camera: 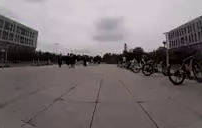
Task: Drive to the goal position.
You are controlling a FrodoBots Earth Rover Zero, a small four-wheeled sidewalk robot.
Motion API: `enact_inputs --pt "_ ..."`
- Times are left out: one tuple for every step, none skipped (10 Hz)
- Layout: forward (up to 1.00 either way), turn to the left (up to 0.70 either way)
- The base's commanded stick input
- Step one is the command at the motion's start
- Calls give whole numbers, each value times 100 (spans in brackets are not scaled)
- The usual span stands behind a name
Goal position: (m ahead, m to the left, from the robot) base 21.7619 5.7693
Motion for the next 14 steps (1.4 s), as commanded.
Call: enact_inputs --pt "70 1" --pt "69 1" --pt "67 1" --pt "67 1" --pt "67 1" --pt "67 1" --pt "67 1" --pt "67 1" --pt "67 1" --pt "67 1" --pt "67 1" --pt "67 1" --pt "67 1" --pt "67 1"
